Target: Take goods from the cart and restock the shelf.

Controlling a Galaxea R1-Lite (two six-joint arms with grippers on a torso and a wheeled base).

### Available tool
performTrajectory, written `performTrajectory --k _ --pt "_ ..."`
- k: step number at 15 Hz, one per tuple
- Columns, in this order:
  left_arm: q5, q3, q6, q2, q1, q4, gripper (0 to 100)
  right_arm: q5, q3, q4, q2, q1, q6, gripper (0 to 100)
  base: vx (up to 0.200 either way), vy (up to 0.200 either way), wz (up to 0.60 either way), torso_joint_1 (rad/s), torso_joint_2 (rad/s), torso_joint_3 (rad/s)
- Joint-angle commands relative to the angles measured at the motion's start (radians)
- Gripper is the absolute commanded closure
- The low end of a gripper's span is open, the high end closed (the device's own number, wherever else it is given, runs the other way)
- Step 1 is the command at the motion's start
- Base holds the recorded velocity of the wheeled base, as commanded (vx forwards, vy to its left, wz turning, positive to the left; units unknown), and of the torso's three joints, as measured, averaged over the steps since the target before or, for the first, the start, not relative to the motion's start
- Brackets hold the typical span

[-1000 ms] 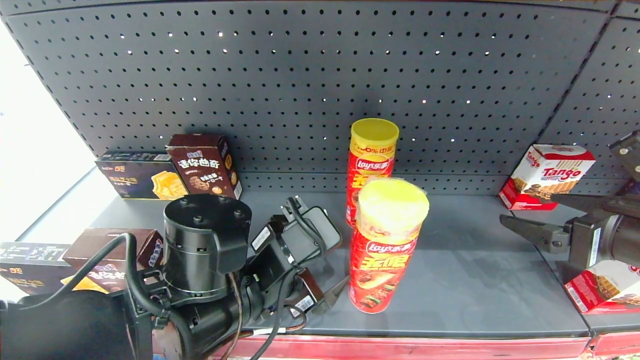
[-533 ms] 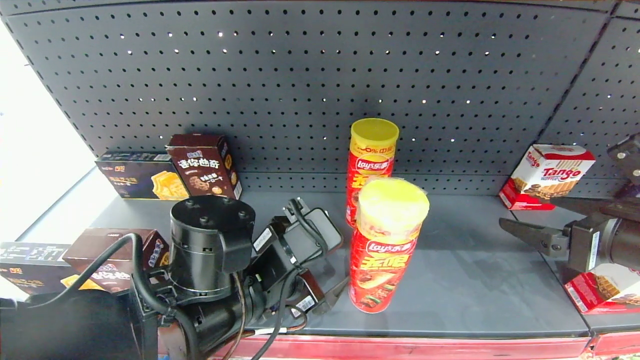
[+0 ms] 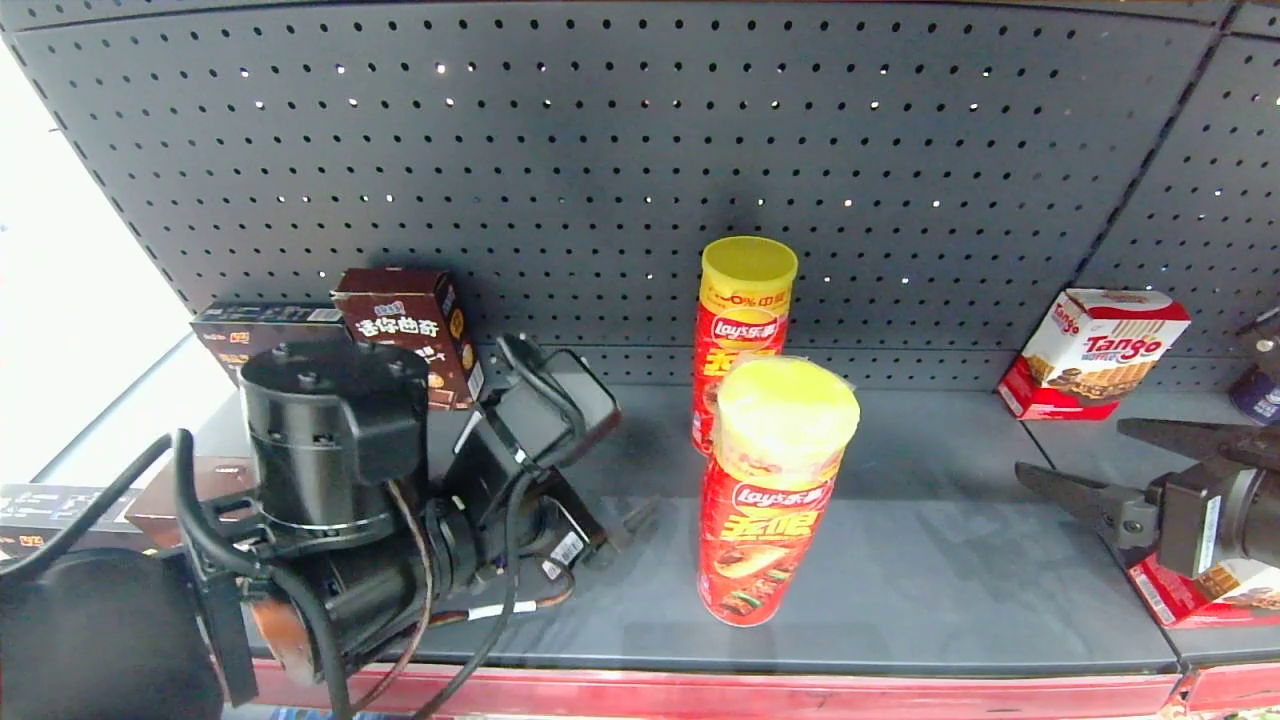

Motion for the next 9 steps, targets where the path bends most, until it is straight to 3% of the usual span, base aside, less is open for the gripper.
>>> performTrajectory --k 1,4,9 --pt "0.003 -0.038 0.0 -0.057 0.044 -0.002 0 0.001 0.021 -0.001 -0.047 -0.018 0.0 0 0.0 0.0 0.0 0.0 0.0 0.0" --pt "0.007 -0.057 0.0 -0.119 0.087 -0.048 0 -0.001 0.017 -0.001 -0.115 -0.069 0.0 0 0.0 0.0 0.0 0.0 0.0 0.0" --pt "0.006 -0.029 0.0 -0.311 0.198 -0.042 0 -0.012 0.018 -0.002 -0.26 -0.127 -0.002 0 0.0 0.0 0.0 0.0 0.0 0.0"
